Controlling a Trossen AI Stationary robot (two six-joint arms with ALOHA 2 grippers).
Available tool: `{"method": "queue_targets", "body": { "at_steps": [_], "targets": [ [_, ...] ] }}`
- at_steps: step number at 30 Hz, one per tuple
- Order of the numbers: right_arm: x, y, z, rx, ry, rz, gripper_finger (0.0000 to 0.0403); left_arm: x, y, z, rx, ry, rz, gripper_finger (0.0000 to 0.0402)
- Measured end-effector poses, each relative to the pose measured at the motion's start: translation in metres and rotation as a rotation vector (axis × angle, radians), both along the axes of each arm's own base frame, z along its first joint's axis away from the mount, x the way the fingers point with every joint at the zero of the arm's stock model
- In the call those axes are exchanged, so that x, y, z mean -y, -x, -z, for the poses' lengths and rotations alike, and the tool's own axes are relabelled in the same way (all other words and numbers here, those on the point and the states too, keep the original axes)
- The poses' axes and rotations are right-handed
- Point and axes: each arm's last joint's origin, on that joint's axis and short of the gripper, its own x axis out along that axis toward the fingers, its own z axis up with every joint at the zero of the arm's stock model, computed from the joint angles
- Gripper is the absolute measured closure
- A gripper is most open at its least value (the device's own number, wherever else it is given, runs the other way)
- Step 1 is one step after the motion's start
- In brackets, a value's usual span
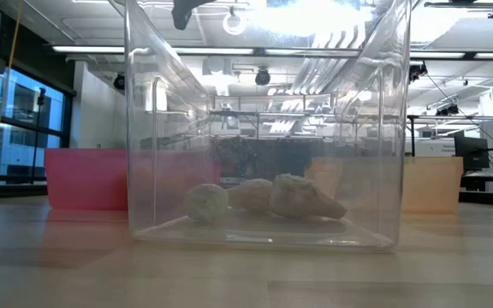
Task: Sort produce into baskets
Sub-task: Put the apple into the orange bin
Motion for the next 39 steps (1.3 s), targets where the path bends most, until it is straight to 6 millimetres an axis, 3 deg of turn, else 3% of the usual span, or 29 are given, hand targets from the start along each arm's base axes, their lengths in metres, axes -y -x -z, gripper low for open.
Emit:
{"method": "queue_targets", "body": {
  "at_steps": [5,11,26,34,39],
  "targets": [
    [-0.005,0.003,0.014,-0.032,0.043,-0.052,0.004,0.0,0.0,0.0,-0.001,0.007,0.001,0.0201],
    [-0.02,-0.009,0.026,0.061,0.037,-0.225,0.004,0.0,0.0,0.001,-0.006,0.008,0.001,0.0201],
    [-0.043,-0.023,0.087,-0.063,0.179,-0.566,0.0041,0.0,0.0,0.001,-0.006,0.009,0.0,0.0201],
    [-0.049,-0.027,0.116,-0.146,0.243,-0.596,0.0041,0.0,0.0,0.001,-0.006,0.009,-0.002,0.0201],
    [-0.048,-0.029,0.12,-0.144,0.271,-0.575,0.0052,0.0,0.0,0.001,-0.006,-0.013,0.001,0.0201]
  ]
}}
